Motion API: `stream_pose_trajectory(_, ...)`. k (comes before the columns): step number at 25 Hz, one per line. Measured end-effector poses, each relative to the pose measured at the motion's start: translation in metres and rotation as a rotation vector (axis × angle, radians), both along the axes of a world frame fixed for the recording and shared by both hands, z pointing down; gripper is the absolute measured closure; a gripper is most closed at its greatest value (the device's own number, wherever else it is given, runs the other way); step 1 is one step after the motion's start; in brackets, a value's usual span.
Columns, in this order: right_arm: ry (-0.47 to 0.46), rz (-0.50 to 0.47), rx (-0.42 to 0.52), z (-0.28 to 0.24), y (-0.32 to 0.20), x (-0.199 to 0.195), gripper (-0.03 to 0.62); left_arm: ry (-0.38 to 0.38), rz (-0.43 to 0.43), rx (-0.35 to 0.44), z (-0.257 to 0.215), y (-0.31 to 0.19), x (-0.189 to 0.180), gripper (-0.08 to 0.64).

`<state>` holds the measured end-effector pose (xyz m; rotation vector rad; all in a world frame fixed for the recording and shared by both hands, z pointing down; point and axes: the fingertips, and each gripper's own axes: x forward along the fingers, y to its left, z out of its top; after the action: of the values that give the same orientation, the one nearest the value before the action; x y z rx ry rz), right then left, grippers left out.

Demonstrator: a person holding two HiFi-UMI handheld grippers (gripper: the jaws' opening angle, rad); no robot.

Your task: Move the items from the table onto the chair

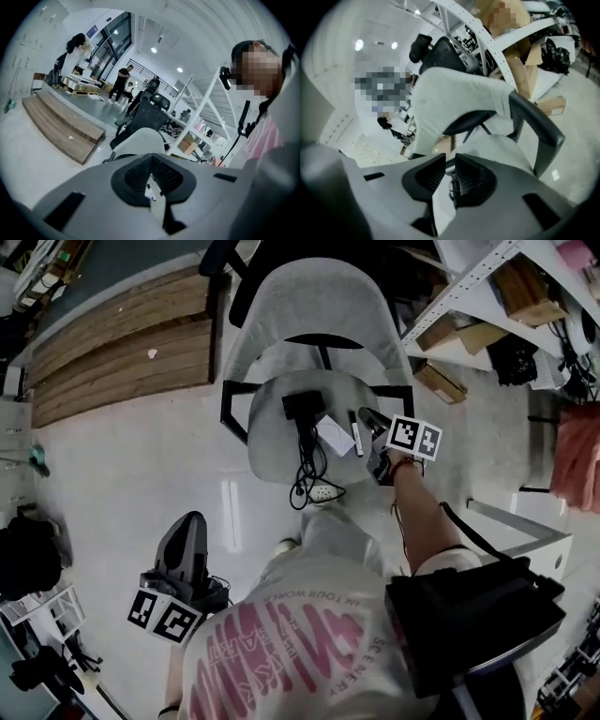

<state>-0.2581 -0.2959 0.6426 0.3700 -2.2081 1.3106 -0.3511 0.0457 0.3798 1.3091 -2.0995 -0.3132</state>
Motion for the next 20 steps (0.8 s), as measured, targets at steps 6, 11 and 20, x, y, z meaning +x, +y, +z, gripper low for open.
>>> stream_pose_trajectory(6, -0.481, 0.122, 0.054, -0.185, 0.039, 0.012, 0.534, -0.075, 0.045, 0.164, -0.036, 0.028, -0.004, 0.549)
stream_pose_trajectory(11, -0.757, 0.129, 0.146, -0.316, 0.104, 0.048, 0.534, -0.158, 0.146, 0.271, -0.072, 0.037, 0.014, 0.549)
stream_pose_trajectory(20, -0.86, 0.067, 0.349, -0.394, 0.208, 0.13, 0.534, -0.215, 0.406, 0.346, -0.082, 0.046, 0.094, 0.551)
